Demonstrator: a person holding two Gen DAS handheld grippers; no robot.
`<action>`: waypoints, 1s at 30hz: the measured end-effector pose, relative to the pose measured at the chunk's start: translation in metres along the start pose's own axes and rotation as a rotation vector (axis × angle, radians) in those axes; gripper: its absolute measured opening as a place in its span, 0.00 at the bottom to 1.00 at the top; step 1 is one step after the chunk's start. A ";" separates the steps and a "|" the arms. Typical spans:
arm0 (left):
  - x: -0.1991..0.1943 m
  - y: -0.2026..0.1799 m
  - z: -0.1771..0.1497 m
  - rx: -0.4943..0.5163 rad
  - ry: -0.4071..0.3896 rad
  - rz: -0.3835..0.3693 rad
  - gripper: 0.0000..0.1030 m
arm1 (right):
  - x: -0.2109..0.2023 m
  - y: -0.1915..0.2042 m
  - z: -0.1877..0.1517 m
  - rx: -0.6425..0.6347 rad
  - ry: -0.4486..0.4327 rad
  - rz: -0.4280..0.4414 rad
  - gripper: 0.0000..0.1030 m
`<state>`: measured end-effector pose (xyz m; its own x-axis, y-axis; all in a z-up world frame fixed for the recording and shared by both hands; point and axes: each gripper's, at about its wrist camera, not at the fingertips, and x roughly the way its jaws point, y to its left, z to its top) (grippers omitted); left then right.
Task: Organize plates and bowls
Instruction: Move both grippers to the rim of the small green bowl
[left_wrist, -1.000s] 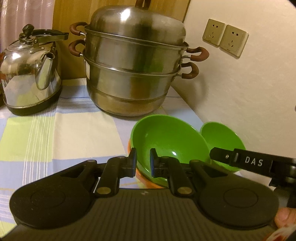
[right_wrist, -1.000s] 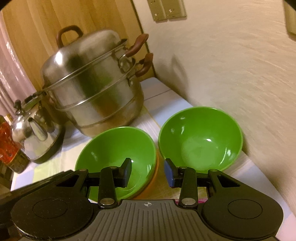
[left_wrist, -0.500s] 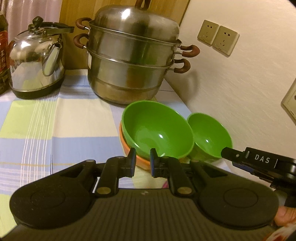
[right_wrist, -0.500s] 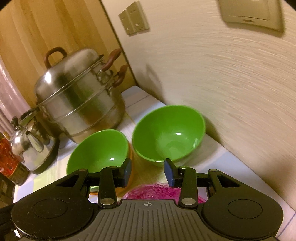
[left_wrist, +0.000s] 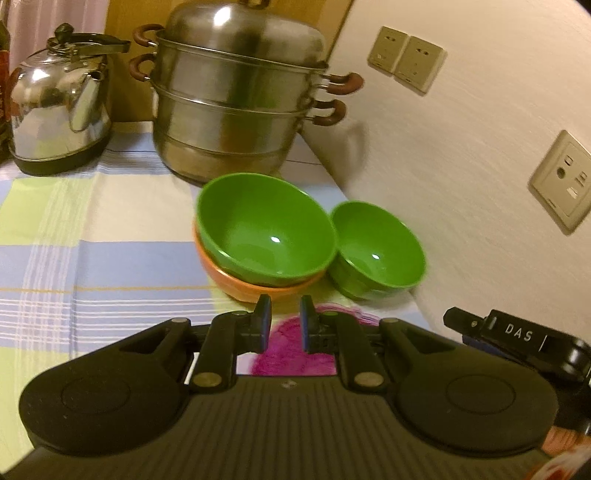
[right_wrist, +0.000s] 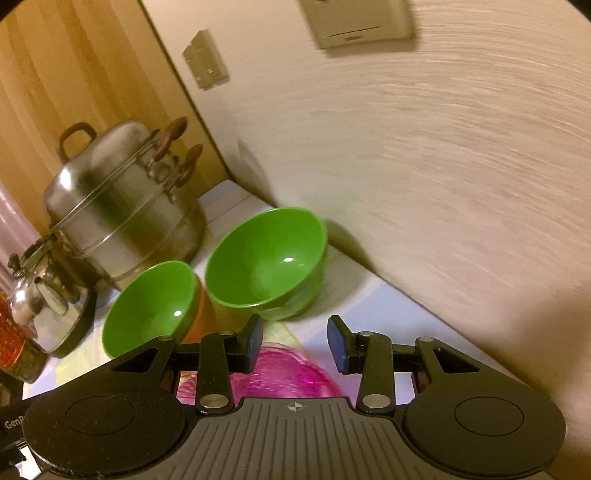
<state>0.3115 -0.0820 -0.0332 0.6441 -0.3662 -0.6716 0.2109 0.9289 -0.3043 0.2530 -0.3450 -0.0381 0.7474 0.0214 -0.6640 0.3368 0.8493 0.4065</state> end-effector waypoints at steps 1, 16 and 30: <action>0.001 -0.004 0.000 0.000 0.003 -0.005 0.12 | -0.001 -0.004 0.000 0.006 -0.002 -0.003 0.38; 0.047 -0.057 0.010 -0.102 0.039 -0.091 0.14 | 0.013 -0.035 0.021 0.092 0.017 0.035 0.38; 0.109 -0.054 0.028 -0.312 0.112 -0.126 0.14 | 0.054 -0.029 0.042 0.104 0.041 0.042 0.38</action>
<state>0.3910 -0.1703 -0.0717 0.5393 -0.4962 -0.6804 0.0377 0.8214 -0.5691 0.3078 -0.3908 -0.0600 0.7389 0.0796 -0.6691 0.3648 0.7876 0.4965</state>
